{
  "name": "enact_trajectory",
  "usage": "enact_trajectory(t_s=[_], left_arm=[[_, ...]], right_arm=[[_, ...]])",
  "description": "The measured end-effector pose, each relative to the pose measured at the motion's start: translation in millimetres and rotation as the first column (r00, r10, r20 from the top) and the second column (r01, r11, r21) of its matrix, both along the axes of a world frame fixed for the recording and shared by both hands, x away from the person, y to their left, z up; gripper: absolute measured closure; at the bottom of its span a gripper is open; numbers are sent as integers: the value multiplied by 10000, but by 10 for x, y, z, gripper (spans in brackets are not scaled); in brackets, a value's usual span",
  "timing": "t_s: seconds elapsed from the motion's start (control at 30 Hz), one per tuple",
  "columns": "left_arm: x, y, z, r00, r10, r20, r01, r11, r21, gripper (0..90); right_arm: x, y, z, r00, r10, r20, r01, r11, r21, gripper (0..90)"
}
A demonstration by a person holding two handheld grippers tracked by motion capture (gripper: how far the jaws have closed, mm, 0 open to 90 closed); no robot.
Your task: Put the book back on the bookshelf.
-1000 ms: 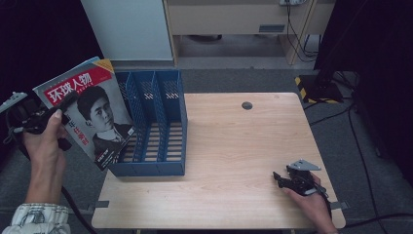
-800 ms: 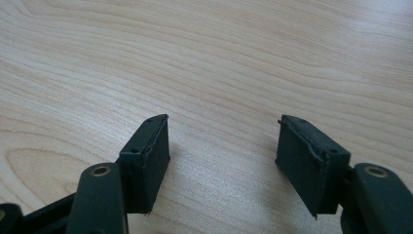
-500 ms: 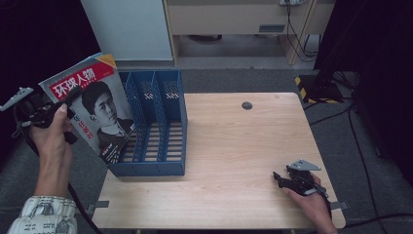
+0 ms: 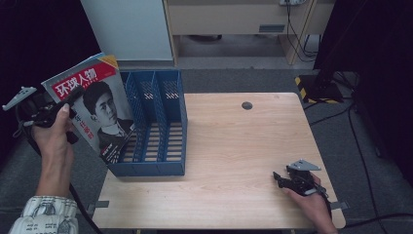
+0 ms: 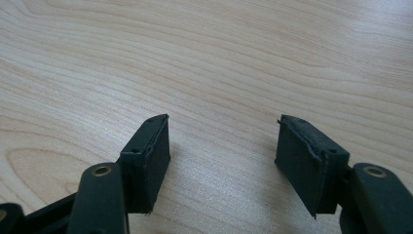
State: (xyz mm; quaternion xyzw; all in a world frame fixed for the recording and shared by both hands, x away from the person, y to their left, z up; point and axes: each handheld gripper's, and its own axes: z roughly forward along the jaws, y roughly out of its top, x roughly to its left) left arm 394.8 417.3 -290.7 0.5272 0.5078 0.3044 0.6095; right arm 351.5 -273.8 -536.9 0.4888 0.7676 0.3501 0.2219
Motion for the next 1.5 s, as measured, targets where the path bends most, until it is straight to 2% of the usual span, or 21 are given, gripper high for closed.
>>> enact_trajectory(t_s=[0.37,0.53,0.9,1.0,1.03,1.33,1.5], left_arm=[[71,-46,-54,9996,19,279,-21,10000,60,864],[81,-79,-103,9990,-14,451,-7,9990,458,864],[149,-65,-215,9968,88,788,-110,9996,277,864],[166,-79,-228,9968,98,793,-126,9993,354,864],[179,-95,-244,9965,110,825,-151,9987,492,864],[204,-124,-321,9957,203,901,-265,9973,679,864],[218,-129,-410,9959,203,883,-267,9970,726,864]], right_arm=[[0,0,0,10000,2,3,-2,10000,0,370],[0,0,0,10000,-6,-8,6,10000,6,370],[0,0,0,10000,1,1,-1,10000,-3,371],[0,0,0,10000,-2,0,2,10000,-1,370],[-1,2,-1,10000,-21,15,21,10000,-6,370],[-3,4,-1,10000,-47,12,47,10000,-4,370],[-3,5,-1,10000,-60,12,60,10000,0,370]])
